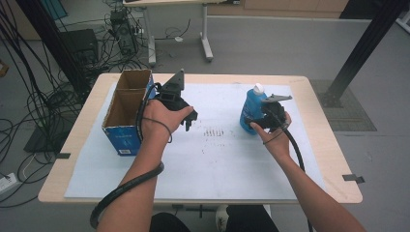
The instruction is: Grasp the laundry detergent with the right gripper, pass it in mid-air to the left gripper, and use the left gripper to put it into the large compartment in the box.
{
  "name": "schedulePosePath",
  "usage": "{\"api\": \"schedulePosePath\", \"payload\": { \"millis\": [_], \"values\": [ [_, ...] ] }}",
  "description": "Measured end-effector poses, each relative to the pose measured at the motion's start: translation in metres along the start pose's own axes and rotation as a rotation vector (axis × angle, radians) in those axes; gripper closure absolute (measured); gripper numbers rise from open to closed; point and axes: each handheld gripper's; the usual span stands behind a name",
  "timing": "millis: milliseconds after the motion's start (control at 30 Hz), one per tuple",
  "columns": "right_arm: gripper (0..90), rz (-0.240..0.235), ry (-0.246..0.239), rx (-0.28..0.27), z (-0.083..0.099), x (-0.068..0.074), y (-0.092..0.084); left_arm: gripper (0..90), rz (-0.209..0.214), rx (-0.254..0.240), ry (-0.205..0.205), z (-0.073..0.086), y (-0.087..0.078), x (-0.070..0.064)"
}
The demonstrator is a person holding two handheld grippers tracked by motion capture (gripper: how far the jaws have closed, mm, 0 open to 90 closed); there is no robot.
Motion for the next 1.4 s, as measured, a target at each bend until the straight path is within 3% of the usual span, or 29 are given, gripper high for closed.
{"api": "schedulePosePath", "payload": {
  "millis": [1400],
  "values": [
    [1.9,0.019,-0.005,-0.032,0.0043,-0.0020,0.0019,6.3,-0.003,0.000,-0.001,-0.0011,-0.0018,-0.0015]
  ]
}}
Point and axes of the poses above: each handheld gripper's, and its own axes: y roughly forward along the jaws, z roughly out of its underside, x roughly to its left, and after that the axes turned 2 degrees about -x, right-handed
